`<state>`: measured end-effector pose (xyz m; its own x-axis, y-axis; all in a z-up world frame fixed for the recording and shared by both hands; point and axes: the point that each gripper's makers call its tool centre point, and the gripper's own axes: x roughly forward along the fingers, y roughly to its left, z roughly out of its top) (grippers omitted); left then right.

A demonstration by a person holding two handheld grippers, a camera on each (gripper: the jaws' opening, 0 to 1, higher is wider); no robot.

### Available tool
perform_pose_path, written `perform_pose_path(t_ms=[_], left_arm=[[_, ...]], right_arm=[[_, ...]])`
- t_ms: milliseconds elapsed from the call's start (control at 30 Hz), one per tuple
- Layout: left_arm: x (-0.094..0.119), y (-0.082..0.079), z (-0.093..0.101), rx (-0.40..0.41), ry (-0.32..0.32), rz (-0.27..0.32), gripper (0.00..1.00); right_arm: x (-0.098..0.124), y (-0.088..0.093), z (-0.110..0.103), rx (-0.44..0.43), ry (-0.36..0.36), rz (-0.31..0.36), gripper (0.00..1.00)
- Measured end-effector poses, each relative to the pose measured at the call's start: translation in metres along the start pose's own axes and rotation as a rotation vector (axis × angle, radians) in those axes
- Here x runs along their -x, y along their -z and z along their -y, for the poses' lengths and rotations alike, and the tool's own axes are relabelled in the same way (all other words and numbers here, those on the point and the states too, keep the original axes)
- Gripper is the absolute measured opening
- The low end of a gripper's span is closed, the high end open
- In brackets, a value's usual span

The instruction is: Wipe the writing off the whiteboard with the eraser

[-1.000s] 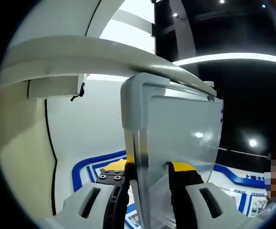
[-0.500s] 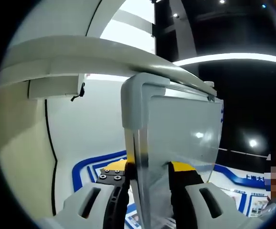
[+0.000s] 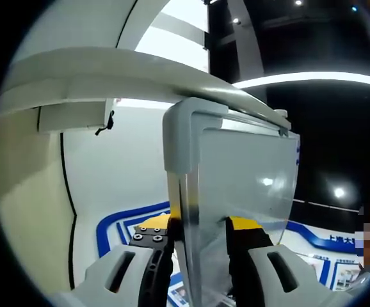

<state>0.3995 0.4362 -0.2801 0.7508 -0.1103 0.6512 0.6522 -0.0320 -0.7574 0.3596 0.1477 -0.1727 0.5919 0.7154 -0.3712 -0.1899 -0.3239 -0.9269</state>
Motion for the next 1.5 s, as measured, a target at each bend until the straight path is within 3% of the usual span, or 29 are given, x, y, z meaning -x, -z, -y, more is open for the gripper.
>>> perform_pose_path(t_ms=[33,133,200,300,500,633,733,800,1067,1467,1500], left_arm=[[0.0,0.0,0.0,0.0,-0.002,0.002,0.35],[0.0,-0.001,0.0,0.0,-0.003,-0.004,0.35],[0.0,0.0,0.0,0.001,-0.003,-0.004,0.35],[0.0,0.0,0.001,0.002,-0.002,-0.003,0.35],[0.0,0.0,0.0,0.007,-0.001,-0.002,0.35],[0.0,-0.002,0.0,0.007,-0.002,0.001,0.35],[0.0,-0.002,-0.001,0.008,-0.004,-0.001,0.35],[0.0,-0.002,-0.001,0.009,-0.005,0.0,0.35],[0.0,-0.002,0.0,0.01,-0.005,0.002,0.35],[0.001,0.0,0.002,0.01,-0.005,0.0,0.35],[0.001,0.0,0.002,0.01,-0.005,0.0,0.35]], right_arm=[[-0.002,-0.004,-0.008,-0.023,-0.033,0.025,0.21],[0.001,-0.006,-0.007,-0.028,-0.012,0.014,0.21],[0.002,-0.004,0.0,-0.107,0.018,0.027,0.21],[0.006,-0.007,0.015,-0.15,0.054,0.045,0.26],[0.008,-0.011,0.027,-0.104,0.075,0.054,0.31],[0.003,-0.013,0.021,-0.082,0.058,0.044,0.27],[-0.003,-0.011,0.011,-0.069,0.024,0.023,0.32],[-0.004,-0.011,0.007,-0.047,0.022,0.02,0.25],[0.005,0.001,0.034,-0.138,0.098,0.027,0.29],[0.008,-0.001,0.026,0.111,0.099,0.014,0.27],[0.008,-0.008,0.025,0.14,0.1,0.012,0.26]])
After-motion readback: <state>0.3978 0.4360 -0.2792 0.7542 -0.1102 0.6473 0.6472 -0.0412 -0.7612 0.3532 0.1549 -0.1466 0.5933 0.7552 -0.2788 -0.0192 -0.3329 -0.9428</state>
